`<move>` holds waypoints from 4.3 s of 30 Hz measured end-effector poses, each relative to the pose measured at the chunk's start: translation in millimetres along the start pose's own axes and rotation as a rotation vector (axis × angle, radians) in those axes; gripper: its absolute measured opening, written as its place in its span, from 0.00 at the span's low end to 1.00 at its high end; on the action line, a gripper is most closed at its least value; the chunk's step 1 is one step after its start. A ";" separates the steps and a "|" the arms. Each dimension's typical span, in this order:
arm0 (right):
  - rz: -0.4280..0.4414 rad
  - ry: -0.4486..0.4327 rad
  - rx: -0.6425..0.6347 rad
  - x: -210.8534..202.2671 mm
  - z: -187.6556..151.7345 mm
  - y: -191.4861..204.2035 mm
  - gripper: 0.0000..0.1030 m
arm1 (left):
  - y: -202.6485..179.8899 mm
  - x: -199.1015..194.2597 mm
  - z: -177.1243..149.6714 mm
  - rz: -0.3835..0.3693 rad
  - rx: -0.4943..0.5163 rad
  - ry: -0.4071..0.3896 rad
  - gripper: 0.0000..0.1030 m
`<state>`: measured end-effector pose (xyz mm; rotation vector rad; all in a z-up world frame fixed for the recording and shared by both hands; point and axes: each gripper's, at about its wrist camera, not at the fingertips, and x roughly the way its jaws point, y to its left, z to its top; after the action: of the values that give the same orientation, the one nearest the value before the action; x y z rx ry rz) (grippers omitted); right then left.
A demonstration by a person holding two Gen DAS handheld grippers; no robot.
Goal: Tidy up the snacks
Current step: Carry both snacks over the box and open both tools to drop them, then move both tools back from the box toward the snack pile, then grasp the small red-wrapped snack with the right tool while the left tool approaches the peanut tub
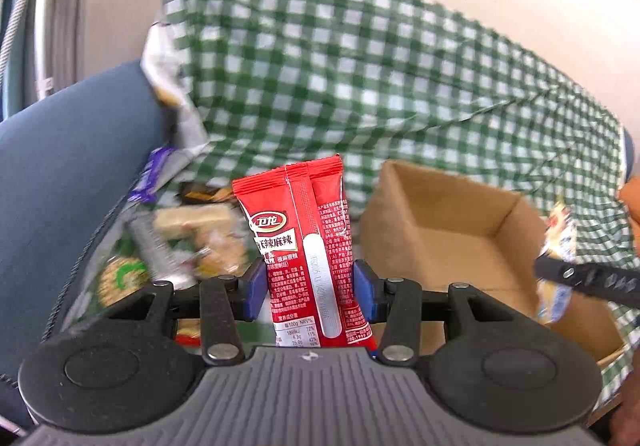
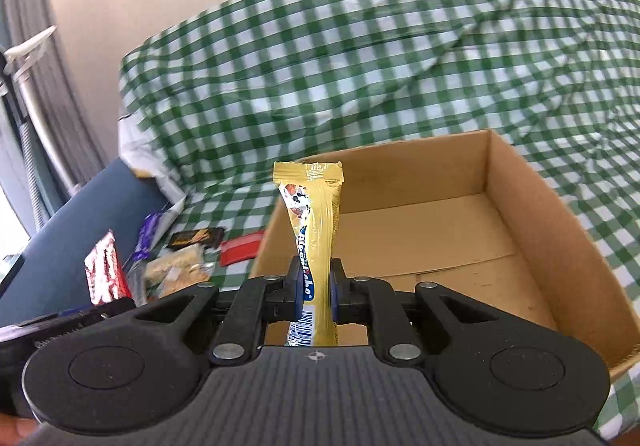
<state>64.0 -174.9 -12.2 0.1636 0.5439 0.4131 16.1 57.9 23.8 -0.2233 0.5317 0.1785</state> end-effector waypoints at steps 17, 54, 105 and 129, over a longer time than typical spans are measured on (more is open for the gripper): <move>-0.197 -0.085 0.127 -11.8 16.6 -53.8 0.12 | -97.2 11.7 37.3 -0.144 0.090 -0.023 0.49; -0.330 -0.105 -0.021 -6.7 15.6 -34.5 0.48 | -87.5 -3.6 7.4 -0.200 0.153 -0.080 0.72; 0.149 0.120 -0.417 77.1 -62.0 201.8 0.39 | 207.7 45.8 -21.9 0.200 -0.628 0.075 0.35; 0.113 0.349 -0.458 156.3 -95.3 211.8 0.17 | 207.4 65.4 -28.2 0.218 -0.632 0.163 0.27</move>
<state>63.1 87.1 -111.3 -0.3254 0.7693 0.6717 11.1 257.1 -67.9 -0.8017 0.6507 0.5447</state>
